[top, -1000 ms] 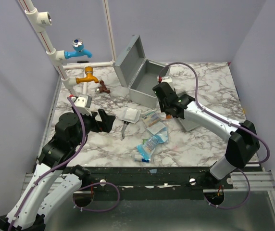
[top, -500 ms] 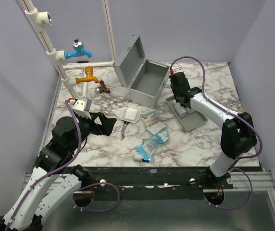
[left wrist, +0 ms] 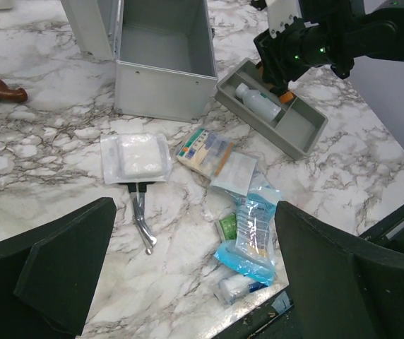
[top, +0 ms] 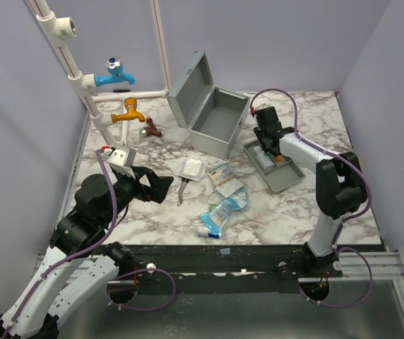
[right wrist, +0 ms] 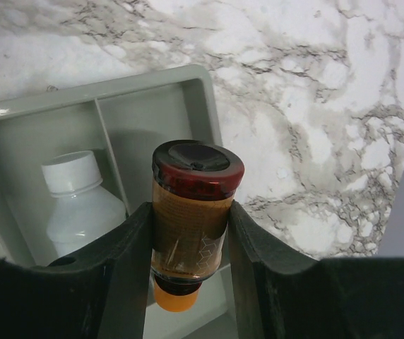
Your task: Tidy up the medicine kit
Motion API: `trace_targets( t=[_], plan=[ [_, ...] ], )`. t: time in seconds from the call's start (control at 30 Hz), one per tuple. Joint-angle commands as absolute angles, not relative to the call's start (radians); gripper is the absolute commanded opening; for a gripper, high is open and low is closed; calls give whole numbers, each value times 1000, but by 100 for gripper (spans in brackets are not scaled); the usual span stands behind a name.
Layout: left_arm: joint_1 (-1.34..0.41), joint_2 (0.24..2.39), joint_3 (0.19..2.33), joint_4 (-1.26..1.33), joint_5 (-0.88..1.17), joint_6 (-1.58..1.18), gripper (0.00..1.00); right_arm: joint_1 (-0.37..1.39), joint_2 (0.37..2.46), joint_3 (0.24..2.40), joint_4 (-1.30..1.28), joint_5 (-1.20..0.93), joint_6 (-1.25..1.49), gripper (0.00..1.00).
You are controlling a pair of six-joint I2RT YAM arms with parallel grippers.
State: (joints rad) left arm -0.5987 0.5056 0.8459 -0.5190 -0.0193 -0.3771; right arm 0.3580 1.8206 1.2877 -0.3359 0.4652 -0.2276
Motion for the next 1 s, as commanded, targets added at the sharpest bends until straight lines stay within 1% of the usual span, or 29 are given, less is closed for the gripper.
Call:
trace_targets(
  t=[0.0, 0.37, 0.5, 0.73, 0.83, 0.97],
  plan=[
    [-613, 496, 843, -527, -50, -364, 99, 350, 1876, 1312, -298, 422, -291, 24],
    [-629, 506, 845, -529, -54, -360, 99, 327, 1928, 1315, -298, 382, -317, 27],
    [-632, 507, 844, -529, -55, -360, 99, 327, 1921, 1307, -308, 377, -313, 34],
    [-631, 507, 844, -530, -57, -360, 98, 327, 1907, 1331, -328, 429, -302, 41],
    [-631, 509, 844, -529, -55, -360, 98, 327, 1889, 1328, -326, 425, -304, 49],
    [-632, 508, 844, -530, -57, -360, 99, 327, 1872, 1330, -328, 426, -295, 53]
  ],
)
